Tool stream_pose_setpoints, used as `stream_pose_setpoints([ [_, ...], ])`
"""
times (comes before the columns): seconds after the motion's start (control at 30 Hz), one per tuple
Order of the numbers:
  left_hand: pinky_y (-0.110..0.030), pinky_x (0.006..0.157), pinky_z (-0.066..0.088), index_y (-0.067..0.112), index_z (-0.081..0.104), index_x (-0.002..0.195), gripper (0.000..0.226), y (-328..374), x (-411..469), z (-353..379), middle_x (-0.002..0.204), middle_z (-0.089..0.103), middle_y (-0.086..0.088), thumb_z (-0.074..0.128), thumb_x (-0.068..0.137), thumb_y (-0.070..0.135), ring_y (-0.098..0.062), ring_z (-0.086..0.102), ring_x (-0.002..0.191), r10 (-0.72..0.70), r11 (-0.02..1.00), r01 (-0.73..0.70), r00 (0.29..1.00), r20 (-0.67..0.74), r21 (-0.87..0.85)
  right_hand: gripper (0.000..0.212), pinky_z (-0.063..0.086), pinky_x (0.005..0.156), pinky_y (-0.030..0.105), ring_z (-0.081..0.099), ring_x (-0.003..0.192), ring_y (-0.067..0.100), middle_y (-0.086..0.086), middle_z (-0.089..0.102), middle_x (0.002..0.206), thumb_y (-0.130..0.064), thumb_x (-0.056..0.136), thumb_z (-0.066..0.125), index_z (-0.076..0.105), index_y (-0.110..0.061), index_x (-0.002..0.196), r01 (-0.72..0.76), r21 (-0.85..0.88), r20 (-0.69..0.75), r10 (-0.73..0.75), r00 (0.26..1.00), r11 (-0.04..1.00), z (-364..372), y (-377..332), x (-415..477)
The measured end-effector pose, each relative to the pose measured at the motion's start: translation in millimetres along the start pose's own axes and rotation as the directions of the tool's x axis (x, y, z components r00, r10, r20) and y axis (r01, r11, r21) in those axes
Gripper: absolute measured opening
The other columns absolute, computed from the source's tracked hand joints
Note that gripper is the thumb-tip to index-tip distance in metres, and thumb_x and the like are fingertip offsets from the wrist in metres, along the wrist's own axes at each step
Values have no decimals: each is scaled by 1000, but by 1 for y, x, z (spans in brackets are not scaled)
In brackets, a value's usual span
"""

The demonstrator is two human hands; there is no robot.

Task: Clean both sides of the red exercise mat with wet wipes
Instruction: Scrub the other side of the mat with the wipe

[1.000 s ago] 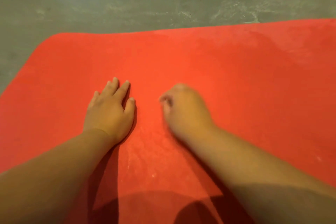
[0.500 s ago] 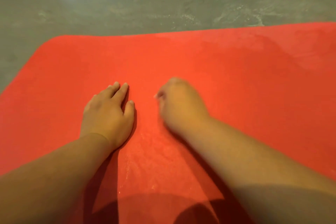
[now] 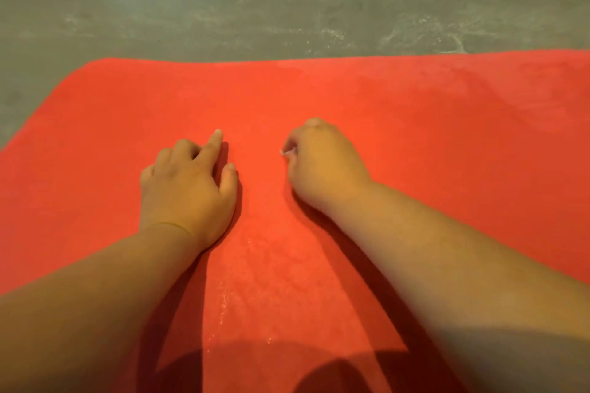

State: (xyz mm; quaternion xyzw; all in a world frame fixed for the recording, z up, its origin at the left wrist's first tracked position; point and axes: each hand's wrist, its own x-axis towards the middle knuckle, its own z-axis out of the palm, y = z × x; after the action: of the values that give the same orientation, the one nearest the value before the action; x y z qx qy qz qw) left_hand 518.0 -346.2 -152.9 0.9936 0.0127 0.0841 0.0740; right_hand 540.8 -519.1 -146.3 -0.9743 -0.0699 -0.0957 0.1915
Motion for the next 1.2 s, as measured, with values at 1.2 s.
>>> stream_pose_setpoints([
  [1.2,-48,118,12,30,33,147,50,2,94,25,159,21,-1,35,98,39,-21,17,147,117,991,-112,990,77,-71,20,51,80,35,64,94,35,18,70,100,-21,85,65,74,-8,97,-222,-215,-51,216,975,951,-33,104,105],
])
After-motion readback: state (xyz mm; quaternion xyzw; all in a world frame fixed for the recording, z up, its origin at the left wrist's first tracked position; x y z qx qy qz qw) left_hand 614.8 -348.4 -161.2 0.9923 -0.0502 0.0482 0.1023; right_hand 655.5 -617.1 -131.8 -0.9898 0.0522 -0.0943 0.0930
